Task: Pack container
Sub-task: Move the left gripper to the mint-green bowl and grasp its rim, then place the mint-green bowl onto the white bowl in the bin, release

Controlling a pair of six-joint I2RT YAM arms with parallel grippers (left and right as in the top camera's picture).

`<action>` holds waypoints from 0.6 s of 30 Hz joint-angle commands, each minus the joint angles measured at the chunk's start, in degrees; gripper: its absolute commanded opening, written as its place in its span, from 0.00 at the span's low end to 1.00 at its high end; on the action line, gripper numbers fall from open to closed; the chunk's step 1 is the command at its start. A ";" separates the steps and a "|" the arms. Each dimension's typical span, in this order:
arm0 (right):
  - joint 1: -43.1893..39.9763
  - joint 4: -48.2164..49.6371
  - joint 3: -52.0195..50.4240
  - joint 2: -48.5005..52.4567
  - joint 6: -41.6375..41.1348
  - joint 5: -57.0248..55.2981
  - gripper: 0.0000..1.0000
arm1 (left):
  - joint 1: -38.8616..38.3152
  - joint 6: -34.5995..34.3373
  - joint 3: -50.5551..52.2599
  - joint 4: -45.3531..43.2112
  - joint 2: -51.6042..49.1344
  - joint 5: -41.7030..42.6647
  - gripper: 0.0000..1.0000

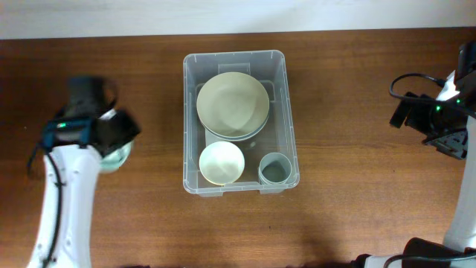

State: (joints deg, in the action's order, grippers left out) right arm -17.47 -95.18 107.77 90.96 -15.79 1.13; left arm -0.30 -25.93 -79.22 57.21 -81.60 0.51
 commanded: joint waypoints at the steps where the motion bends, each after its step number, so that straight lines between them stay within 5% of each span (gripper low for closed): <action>1: 0.20 0.07 0.02 0.15 0.50 -0.70 0.99 | -11.13 3.67 -6.25 -0.15 1.49 -0.83 0.01; 8: 0.22 0.09 0.02 0.15 0.52 -0.70 0.99 | -29.44 6.75 -7.28 -5.11 -0.98 -2.01 0.01; 18: 0.20 0.02 0.02 0.15 0.52 -0.68 0.99 | -36.11 6.08 -7.13 0.55 -15.32 -0.15 0.01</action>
State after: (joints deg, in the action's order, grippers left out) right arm -17.50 -95.20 107.77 90.98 -15.75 1.15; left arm -35.70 -20.51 -86.04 56.77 -93.82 -0.14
